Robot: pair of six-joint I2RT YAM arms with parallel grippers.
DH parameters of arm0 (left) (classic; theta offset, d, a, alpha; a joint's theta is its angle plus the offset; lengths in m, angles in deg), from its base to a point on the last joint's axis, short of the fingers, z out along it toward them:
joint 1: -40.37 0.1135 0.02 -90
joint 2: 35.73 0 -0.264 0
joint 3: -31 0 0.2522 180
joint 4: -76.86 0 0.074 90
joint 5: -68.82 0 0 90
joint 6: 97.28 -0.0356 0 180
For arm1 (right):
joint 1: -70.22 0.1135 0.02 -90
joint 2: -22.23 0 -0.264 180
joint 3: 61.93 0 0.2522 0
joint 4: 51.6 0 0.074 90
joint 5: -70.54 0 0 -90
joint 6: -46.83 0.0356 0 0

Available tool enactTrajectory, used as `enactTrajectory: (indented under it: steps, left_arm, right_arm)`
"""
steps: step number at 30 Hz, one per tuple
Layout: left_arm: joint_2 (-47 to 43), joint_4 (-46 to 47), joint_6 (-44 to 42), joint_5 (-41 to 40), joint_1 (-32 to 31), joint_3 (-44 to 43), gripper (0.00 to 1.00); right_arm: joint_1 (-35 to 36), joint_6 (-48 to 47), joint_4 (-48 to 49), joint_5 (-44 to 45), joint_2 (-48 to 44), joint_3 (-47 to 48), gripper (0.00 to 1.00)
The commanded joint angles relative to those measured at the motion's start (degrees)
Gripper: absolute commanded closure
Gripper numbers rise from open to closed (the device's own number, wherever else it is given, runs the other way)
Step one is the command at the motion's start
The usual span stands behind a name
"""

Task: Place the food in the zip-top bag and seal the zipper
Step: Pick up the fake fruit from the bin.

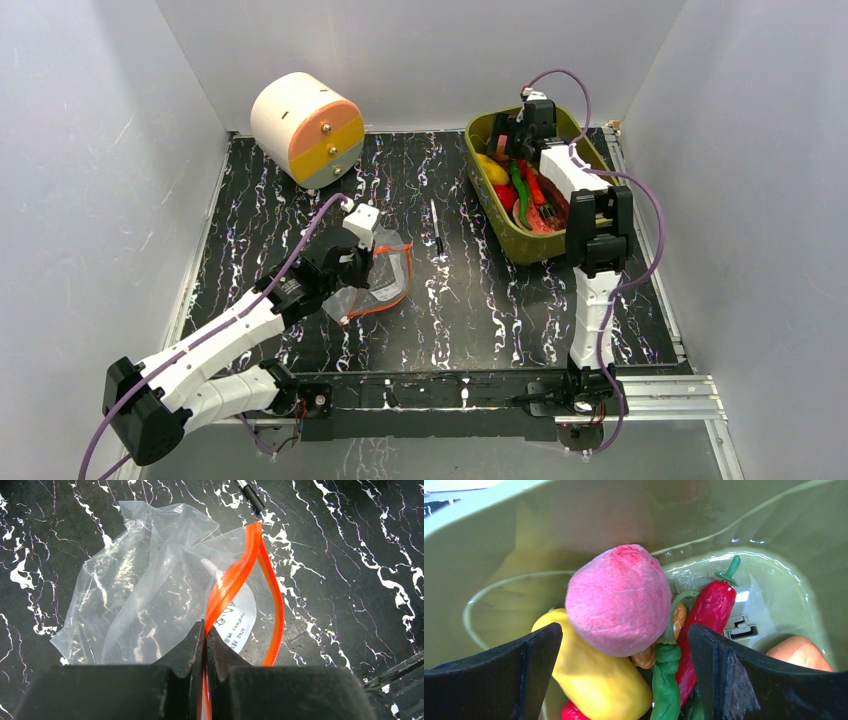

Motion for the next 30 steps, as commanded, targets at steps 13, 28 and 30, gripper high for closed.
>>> enactTrajectory:
  steps: [13,28,30]
  left_arm:
    - [-0.08,0.46,0.44,-0.27,-0.13,0.37,1.0]
    - [-0.61,1.23,0.42,-0.32,-0.11,0.73,1.0]
    - [-0.45,1.46,0.55,-0.21,-0.13,0.7,1.0]
  right_arm:
    - [-1.69,-0.07,8.83,-8.09,5.64,6.19,0.06]
    - [-1.81,-1.32,9.51,-9.25,2.79,3.93,0.36]
    - [-1.76,-0.47,10.8,-9.27,0.72,1.36,0.39]
